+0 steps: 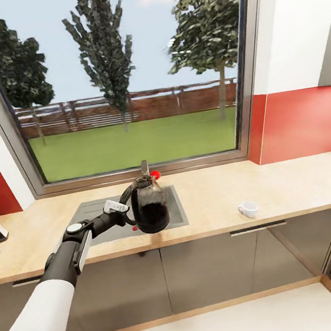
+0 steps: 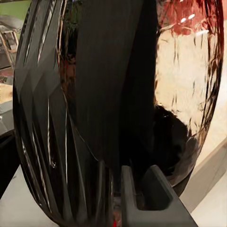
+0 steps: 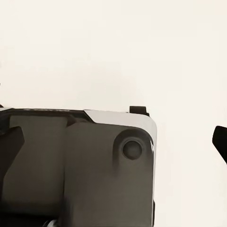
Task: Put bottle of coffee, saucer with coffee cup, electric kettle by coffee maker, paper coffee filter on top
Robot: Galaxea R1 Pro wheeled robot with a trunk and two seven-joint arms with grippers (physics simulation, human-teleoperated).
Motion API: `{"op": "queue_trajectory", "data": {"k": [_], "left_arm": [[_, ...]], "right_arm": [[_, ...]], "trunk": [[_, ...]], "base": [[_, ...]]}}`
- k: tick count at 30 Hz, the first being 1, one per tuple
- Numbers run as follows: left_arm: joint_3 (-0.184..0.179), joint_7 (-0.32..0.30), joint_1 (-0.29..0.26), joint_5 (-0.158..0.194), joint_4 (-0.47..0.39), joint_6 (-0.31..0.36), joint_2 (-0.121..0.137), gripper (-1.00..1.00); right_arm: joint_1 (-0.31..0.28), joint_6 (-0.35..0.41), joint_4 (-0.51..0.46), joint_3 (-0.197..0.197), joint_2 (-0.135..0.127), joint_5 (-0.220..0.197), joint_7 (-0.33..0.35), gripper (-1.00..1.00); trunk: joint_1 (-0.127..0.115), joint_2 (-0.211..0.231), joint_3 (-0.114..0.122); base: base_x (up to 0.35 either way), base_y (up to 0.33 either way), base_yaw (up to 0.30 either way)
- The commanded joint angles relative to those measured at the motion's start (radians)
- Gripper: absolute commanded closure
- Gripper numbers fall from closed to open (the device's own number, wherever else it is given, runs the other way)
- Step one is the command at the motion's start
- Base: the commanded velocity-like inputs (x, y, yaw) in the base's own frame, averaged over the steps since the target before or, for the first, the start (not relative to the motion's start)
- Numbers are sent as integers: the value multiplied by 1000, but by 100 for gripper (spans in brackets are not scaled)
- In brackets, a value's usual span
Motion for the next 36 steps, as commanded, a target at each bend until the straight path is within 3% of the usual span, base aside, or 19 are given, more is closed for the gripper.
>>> {"op": "queue_trajectory", "data": {"k": [1,20,26,29,30,36], "left_arm": [[3,-7,0,-1,-2,5,-1,100],[6,-7,1,-3,-3,3,4,100],[50,-9,48,7,-12,-8,66,100],[98,-10,109,12,-98,-6,87,100],[115,-10,158,10,-172,0,103,100],[123,-10,195,11,-214,2,142,100]], "right_arm": [[0,-3,1,-8,0,9,3,-100],[0,-3,2,-6,0,9,3,-100],[0,-3,2,-6,0,10,3,-100],[0,-3,2,-6,0,11,3,-100],[0,-3,2,-6,0,11,2,-100],[0,-3,2,-6,0,11,2,-100]], "trunk": [[0,-1,0],[0,-1,0],[0,-1,0],[0,-1,0],[0,-1,0],[0,-1,0]], "base": [[0,0,70],[0,0,257],[0,0,278],[0,0,277],[0,0,277],[0,0,277]]}}
